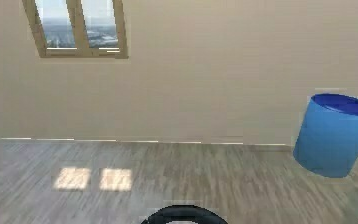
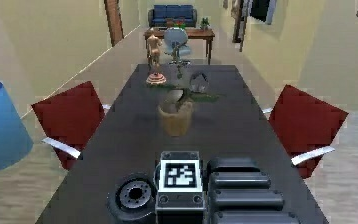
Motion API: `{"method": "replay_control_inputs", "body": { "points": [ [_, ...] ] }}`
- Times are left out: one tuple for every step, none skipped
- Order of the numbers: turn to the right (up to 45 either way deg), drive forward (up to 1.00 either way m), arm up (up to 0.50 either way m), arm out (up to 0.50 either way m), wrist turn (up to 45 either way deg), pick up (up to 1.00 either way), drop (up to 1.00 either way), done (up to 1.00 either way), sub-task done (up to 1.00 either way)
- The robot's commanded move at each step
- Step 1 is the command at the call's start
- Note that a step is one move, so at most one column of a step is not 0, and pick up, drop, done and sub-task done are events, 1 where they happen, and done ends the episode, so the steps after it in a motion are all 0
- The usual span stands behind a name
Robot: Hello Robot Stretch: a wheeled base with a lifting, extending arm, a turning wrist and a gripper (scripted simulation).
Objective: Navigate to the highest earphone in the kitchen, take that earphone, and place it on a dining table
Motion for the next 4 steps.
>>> {"method": "replay_control_inputs", "body": {
  "points": [
    [6.0,0.00,0.00,0.00,0.0,0.00,0.00,0.00,0.00],
    [0.0,0.55,0.00,0.00,0.0,0.00,0.00,0.00,0.00],
    [39.0,0.00,0.00,0.00,0.0,0.00,0.00,0.00,0.00],
    [0.0,0.20,0.00,0.00,0.0,0.00,0.00,0.00,0.00]
  ]
}}
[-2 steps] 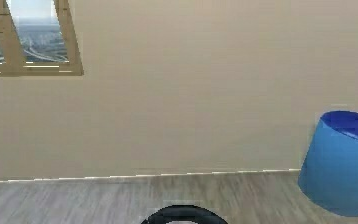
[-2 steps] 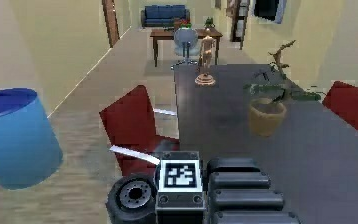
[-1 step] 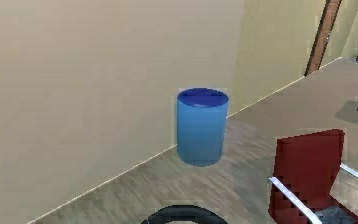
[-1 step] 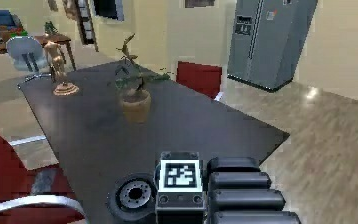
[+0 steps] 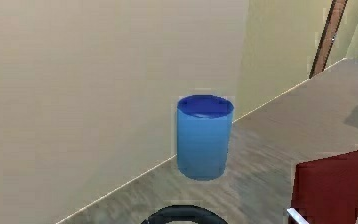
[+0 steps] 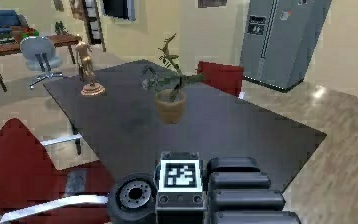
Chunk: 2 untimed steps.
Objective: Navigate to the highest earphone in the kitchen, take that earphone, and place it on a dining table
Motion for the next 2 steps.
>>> {"method": "replay_control_inputs", "body": {
  "points": [
    [45.0,0.00,0.00,0.00,0.0,0.00,0.00,0.00,0.00],
    [0.0,0.45,0.00,0.00,0.0,0.00,0.00,0.00,0.00]
  ]
}}
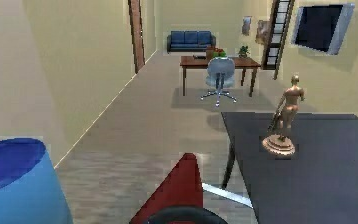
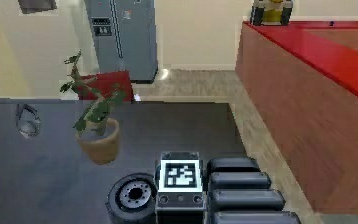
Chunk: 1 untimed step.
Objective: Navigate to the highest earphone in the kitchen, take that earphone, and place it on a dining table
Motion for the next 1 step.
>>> {"method": "replay_control_inputs", "body": {
  "points": [
    [-30.0,0.00,0.00,0.00,0.0,0.00,0.00,0.00,0.00]
  ]
}}
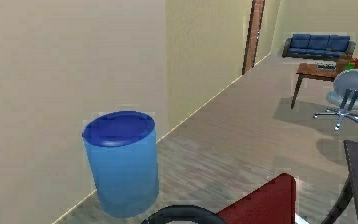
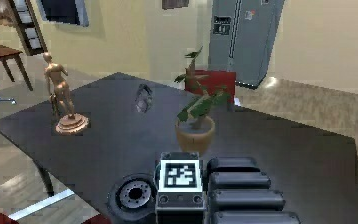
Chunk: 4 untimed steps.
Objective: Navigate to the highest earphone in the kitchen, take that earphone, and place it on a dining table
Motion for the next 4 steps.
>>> {"method": "replay_control_inputs", "body": {
  "points": [
    [0.0,0.00,0.00,0.48,0.0,0.00,0.00,0.00,0.00],
    [0.0,0.00,0.00,0.00,45.0,0.00,0.00,0.00,0.00],
    [0.0,0.00,0.00,0.00,45.0,0.00,0.00,0.00,0.00],
    [0.0,0.00,0.00,0.00,36.0,0.00,0.00,0.00,0.00]
  ]
}}
